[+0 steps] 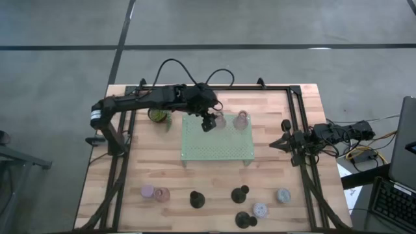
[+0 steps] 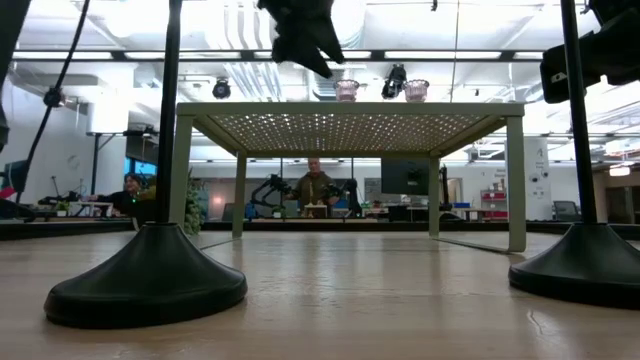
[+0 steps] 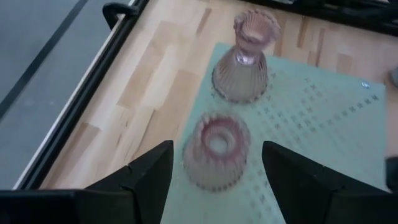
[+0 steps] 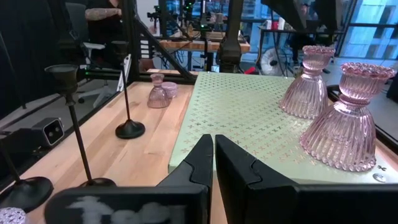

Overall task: Pick & Place candle stick holders
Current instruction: Put the glass candle holder on the shelf

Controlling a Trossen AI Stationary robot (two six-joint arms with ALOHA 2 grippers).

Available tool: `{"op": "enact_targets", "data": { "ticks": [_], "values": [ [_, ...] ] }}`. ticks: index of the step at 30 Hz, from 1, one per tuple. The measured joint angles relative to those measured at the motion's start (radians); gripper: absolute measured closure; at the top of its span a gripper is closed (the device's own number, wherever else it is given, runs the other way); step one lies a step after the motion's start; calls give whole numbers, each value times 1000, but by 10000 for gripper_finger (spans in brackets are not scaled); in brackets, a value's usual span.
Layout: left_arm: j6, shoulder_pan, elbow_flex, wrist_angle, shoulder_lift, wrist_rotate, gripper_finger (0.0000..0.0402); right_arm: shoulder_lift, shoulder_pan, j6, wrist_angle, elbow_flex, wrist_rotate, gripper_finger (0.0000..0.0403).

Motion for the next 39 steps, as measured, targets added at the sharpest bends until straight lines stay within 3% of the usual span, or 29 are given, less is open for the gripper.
{"op": "enact_targets", "data": {
  "ticks": [10,20,25,30,39],
  "values": [
    [-75,-98,-1,-285,-116,0,127,0,0,0,-1,0,0,390],
    [-339,-380,-3,-537,-167,-45,116,0,0,0,0,0,0,390],
    [-508,-554,-3,-554,-166,-62,117,0,0,0,-1,0,0,390],
    [-657,-707,-20,-553,-166,-153,117,0,0,0,-1,0,0,390],
    [-979,-914,-167,-514,-165,-168,117,0,0,0,-1,0,0,390]
  ]
}}
